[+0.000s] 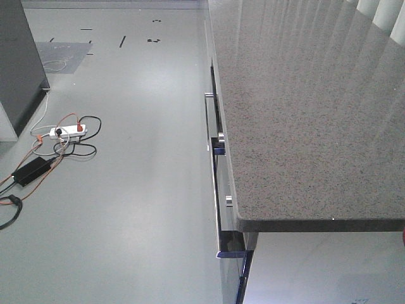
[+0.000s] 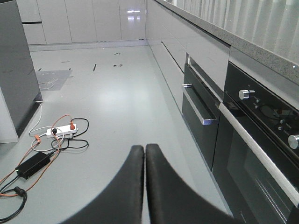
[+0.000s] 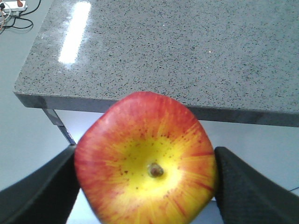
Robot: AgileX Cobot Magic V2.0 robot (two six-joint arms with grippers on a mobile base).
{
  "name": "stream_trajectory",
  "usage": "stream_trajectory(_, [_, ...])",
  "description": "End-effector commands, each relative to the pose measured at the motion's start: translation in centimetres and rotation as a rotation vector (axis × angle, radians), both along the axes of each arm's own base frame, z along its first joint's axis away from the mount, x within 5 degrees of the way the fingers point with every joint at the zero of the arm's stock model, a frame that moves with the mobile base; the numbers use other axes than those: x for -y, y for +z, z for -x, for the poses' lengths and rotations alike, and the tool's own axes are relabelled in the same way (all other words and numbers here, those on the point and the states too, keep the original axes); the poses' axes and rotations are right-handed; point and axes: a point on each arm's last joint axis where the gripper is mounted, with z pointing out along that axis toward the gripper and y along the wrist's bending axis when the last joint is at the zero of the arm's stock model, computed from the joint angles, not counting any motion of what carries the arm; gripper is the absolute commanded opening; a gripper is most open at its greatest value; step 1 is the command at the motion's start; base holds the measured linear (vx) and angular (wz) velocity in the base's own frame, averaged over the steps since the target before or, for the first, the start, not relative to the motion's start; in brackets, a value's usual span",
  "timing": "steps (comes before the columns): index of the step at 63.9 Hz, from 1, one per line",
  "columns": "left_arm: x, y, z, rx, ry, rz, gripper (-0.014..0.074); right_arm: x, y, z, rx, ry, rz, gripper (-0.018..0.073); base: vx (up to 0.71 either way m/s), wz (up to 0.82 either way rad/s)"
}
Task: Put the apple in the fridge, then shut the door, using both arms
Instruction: 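Turn the base away from the counter holding the apple in the right gripper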
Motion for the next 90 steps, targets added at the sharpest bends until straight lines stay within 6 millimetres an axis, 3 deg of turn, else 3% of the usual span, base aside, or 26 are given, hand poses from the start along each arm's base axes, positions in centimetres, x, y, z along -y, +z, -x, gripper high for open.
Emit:
stream_trajectory(1, [0.08, 0.01, -0.05, 0.061, -0.005, 0.022, -0.0005, 0.03, 1.48, -0.36, 0.108, -0.005, -0.001, 0.0198, 0.0, 0.01])
stream_trajectory(27, [0.08, 0.01, -0.05, 0.061, -0.005, 0.022, -0.0005, 0.04, 1.47, -0.35, 0.106, -0.005, 0.0, 0.0198, -0.01, 0.15])
stream_trajectory(90, [0.08, 0.01, -0.05, 0.061, -0.005, 0.022, -0.0005, 0.04, 1.47, -0.35, 0.106, -0.005, 0.0, 0.0198, -0.06, 0.44])
